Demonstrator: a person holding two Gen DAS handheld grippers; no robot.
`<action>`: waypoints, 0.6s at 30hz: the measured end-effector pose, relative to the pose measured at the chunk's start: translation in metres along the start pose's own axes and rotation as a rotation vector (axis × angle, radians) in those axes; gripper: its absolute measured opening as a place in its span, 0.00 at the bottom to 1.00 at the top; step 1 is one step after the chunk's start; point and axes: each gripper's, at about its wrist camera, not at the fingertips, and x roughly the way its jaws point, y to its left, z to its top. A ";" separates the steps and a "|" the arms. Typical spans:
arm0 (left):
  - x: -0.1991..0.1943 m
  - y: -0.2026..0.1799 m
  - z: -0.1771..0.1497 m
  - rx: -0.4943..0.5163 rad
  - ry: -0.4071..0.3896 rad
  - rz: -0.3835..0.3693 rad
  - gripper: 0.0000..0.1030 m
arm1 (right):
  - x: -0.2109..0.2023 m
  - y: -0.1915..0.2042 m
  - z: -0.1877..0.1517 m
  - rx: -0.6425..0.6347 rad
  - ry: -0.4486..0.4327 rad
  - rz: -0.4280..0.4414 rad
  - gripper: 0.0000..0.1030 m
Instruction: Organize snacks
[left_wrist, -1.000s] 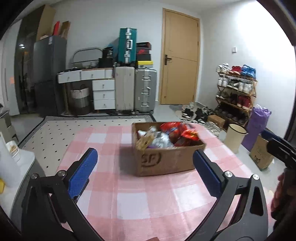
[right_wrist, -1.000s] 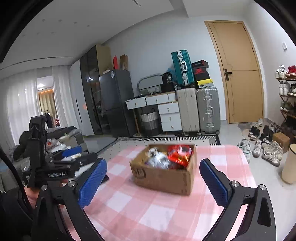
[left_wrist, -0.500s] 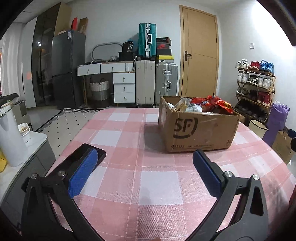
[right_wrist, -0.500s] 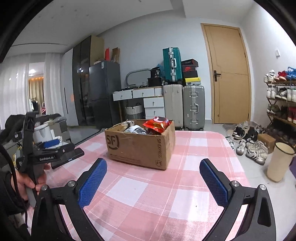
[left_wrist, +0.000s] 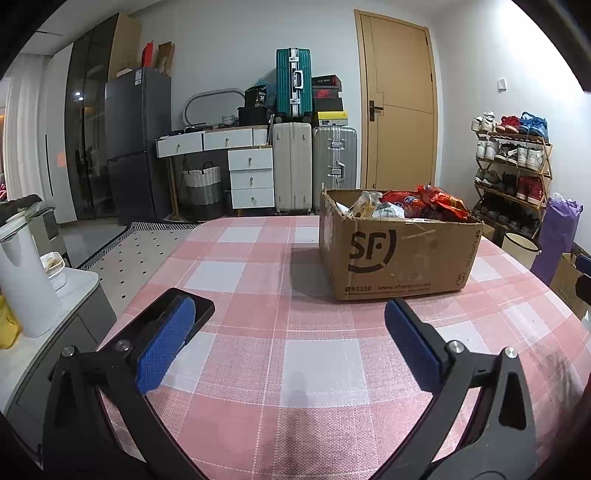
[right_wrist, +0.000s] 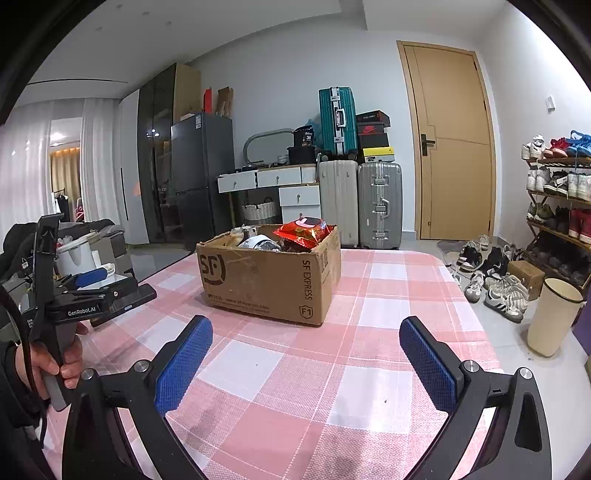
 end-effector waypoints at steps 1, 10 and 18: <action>0.000 -0.001 0.002 0.000 0.000 0.001 1.00 | 0.000 0.000 0.000 0.002 0.000 0.001 1.00; -0.005 -0.001 0.002 -0.002 -0.007 0.000 1.00 | -0.003 0.000 0.001 0.003 -0.001 -0.004 1.00; -0.006 0.000 0.002 -0.006 -0.006 0.000 1.00 | -0.002 0.000 0.004 0.001 0.007 -0.017 1.00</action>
